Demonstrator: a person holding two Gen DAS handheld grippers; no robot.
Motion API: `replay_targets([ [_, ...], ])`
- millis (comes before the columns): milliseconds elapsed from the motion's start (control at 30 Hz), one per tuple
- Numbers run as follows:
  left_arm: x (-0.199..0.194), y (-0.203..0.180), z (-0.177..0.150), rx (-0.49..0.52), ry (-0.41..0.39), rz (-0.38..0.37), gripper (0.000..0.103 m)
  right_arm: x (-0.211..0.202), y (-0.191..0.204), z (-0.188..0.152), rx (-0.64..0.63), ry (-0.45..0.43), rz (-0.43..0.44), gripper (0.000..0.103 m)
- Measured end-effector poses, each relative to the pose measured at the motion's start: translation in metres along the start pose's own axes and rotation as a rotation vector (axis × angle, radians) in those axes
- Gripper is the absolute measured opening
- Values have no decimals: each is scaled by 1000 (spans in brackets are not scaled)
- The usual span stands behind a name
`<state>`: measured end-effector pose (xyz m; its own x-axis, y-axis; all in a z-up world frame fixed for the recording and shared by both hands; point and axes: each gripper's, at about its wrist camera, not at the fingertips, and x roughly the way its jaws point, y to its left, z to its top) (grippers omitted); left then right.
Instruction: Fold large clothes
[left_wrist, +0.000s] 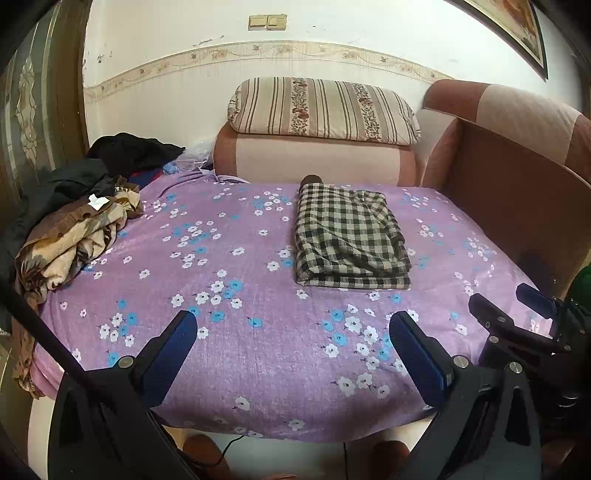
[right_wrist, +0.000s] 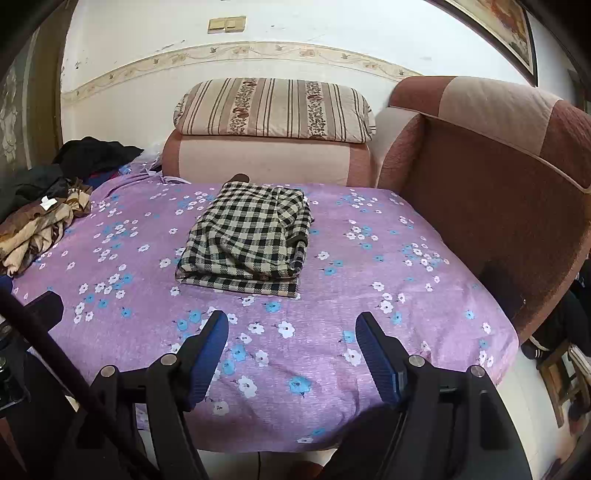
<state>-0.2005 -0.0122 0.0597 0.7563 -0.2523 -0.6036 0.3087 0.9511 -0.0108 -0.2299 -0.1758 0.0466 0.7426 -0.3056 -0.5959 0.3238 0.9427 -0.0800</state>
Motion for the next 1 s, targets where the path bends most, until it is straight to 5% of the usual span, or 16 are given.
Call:
replay_targets([
  [1000, 32, 3, -10, -41, 102, -14, 103, 28, 15, -8, -36, 75, -1, 77],
])
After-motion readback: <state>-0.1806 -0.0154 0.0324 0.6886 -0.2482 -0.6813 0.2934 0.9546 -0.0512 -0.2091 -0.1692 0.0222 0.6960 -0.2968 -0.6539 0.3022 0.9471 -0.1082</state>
